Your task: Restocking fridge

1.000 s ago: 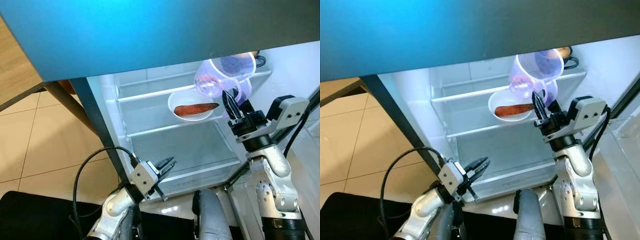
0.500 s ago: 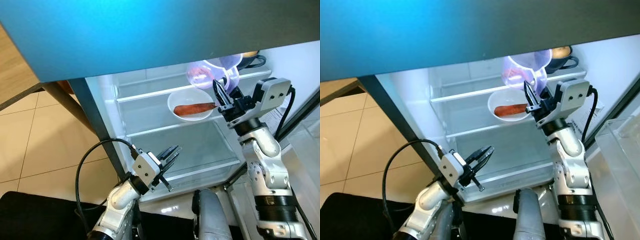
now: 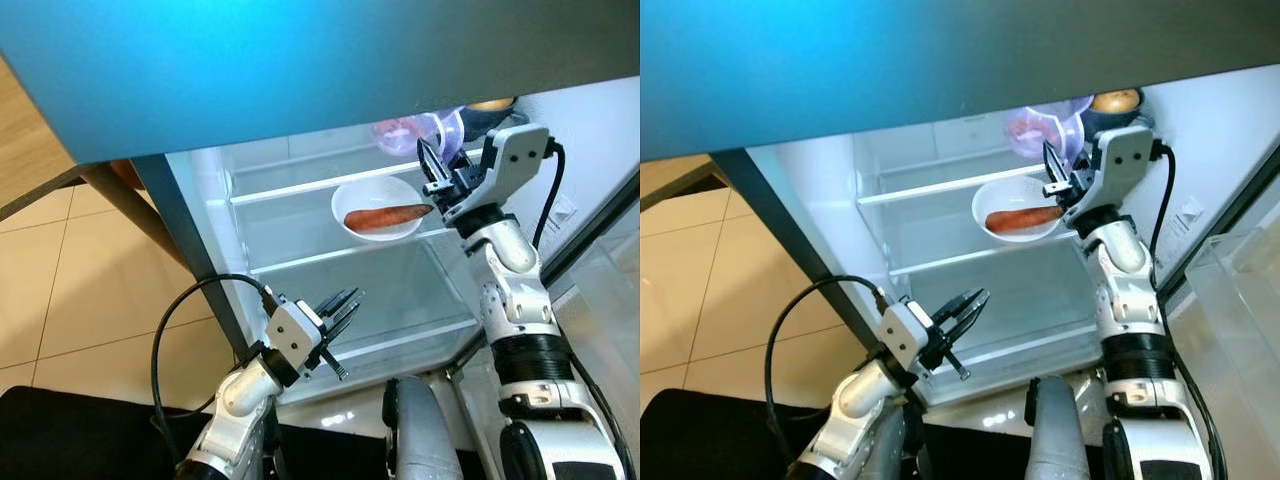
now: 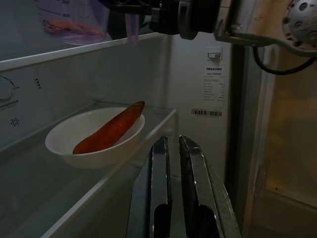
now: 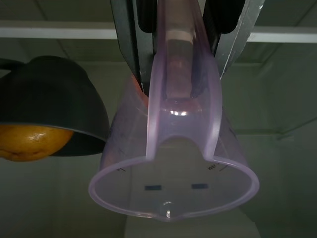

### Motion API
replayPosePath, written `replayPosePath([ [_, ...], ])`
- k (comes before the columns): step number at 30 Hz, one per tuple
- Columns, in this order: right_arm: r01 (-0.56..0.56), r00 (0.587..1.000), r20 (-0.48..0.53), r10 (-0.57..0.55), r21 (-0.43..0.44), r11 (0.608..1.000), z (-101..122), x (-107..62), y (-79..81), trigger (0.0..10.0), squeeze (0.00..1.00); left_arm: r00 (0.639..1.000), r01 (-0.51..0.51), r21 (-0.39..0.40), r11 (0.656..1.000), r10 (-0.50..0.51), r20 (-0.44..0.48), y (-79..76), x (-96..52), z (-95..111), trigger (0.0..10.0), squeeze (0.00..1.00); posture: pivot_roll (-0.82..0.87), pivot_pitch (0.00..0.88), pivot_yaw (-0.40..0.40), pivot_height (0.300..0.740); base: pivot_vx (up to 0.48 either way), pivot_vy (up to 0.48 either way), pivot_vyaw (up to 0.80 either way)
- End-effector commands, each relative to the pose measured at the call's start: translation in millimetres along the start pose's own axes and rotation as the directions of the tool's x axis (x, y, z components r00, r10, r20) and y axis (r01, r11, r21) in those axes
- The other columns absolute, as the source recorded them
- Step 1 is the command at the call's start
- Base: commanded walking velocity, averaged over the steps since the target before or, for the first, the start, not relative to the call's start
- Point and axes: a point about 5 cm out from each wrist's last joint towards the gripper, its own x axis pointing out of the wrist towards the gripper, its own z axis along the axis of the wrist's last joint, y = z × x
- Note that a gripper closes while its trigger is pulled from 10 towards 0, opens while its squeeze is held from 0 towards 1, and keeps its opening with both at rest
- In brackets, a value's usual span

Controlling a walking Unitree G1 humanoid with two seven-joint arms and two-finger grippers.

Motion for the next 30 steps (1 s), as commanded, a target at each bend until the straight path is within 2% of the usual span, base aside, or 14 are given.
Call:
replayPosePath([
  [1,0.016,0.999,-0.045,-0.016,0.003,1.000,-11,-3.5,-2.6,10.0,0.00,1.000,-0.007,-0.020,1.000,0.007,-0.003,-3.2,-1.4,0,10.0,0.00,-0.11,0.200,0.066,0.587,0.000,0.000,0.00],
  [7,0.023,0.999,-0.037,-0.022,0.014,1.000,-12,-3.4,-4.1,10.0,0.00,1.000,-0.016,-0.021,1.000,0.016,0.008,-1.2,-0.4,1,10.0,0.00,-0.11,0.200,0.069,0.587,0.000,0.000,0.00],
  [9,0.032,0.999,-0.029,-0.031,0.013,0.999,-13,-3.4,-6.4,10.0,0.00,0.997,-0.050,-0.008,0.999,0.050,0.064,4.1,4.6,11,10.0,0.00,-0.11,0.198,0.071,0.587,0.000,0.000,0.00],
  [14,0.040,0.999,-0.023,-0.040,0.012,0.999,-15,-3.0,-7.4,10.0,0.00,0.989,-0.093,0.024,0.995,0.090,0.120,9.1,8.8,20,10.0,0.00,-0.11,0.195,0.071,0.587,0.000,0.000,0.00],
  [16,0.040,0.999,-0.020,-0.040,0.013,0.999,-16,-3.0,-6.5,10.0,0.00,0.980,-0.135,0.069,0.988,0.122,0.156,12.6,10.0,25,10.0,0.00,-0.11,0.193,0.070,0.587,0.000,0.000,0.00],
  [29,0.027,1.000,-0.004,-0.027,0.055,0.998,-18,-1.9,-3.7,10.0,0.00,0.973,-0.163,0.101,0.981,0.143,0.182,14.1,12.3,31,10.0,0.00,-0.11,0.190,0.065,0.587,0.000,0.000,0.00],
  [30,0.030,1.000,0.001,-0.030,0.054,0.998,-18,-1.6,-4.2,10.0,0.71,0.973,-0.166,0.102,0.981,0.146,0.181,14.1,12.4,30,10.0,0.00,-0.11,0.189,0.066,0.587,0.000,0.000,0.00],
])
